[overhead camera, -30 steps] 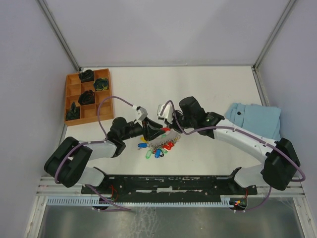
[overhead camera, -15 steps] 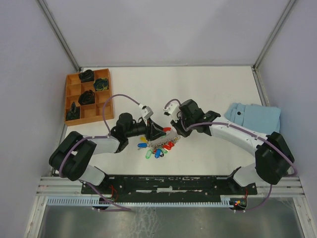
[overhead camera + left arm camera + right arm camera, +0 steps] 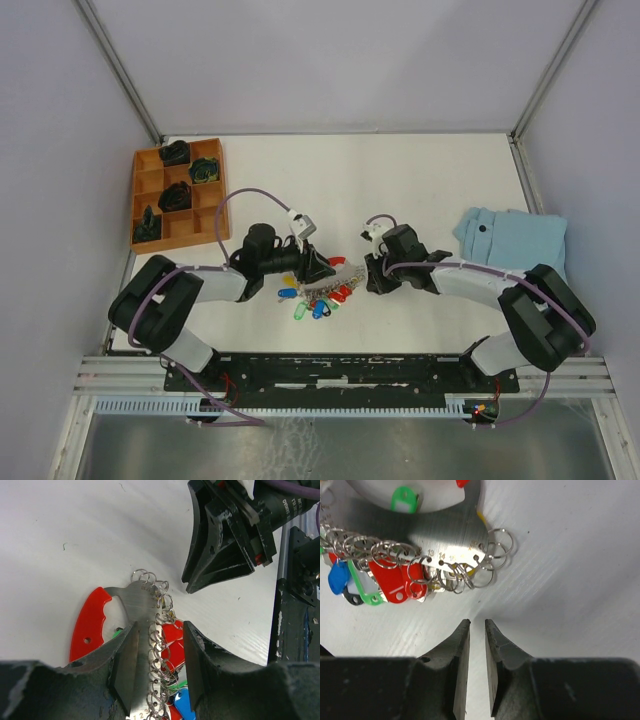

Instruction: Put the keys on the keyring

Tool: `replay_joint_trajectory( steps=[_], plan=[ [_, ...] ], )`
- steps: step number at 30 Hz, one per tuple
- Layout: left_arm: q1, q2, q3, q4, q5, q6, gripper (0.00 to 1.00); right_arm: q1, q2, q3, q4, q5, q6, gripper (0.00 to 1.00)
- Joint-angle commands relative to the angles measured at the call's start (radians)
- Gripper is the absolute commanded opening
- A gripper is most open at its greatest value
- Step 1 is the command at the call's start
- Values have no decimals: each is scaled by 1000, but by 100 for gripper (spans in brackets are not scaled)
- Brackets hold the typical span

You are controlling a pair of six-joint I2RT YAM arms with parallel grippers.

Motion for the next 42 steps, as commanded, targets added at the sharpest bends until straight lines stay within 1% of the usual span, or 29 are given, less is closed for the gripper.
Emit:
replay_joint_trajectory(
  steps=[1, 4, 11, 19, 28, 32, 39, 40, 42],
  plan=[
    [-1, 15, 37, 5, 12, 45, 47, -19, -7, -56, 256, -32, 113, 26],
    [-1, 22, 38, 5, 16, 46, 47, -26, -26, -100, 345, -37, 131, 26],
    [-1, 25, 40, 5, 28, 45, 47, -33, -19, -125, 439, -66, 119, 26],
    [-1, 32, 44, 5, 41, 45, 47, -36, 16, -123, 460, -45, 111, 25],
    [-1, 41, 48, 5, 53, 49, 47, -36, 59, -114, 459, -55, 107, 26],
    [-1, 46, 51, 5, 54, 45, 47, -36, 68, -102, 472, -92, 104, 26],
    [-1, 55, 53, 5, 62, 48, 47, -36, 106, -47, 480, -118, 83, 22],
    [-1, 56, 53, 4, 62, 50, 47, -36, 112, -40, 479, -120, 80, 19],
    [-1, 58, 55, -1, 60, 56, 47, -36, 118, -22, 467, -127, 63, 11]
  ],
)
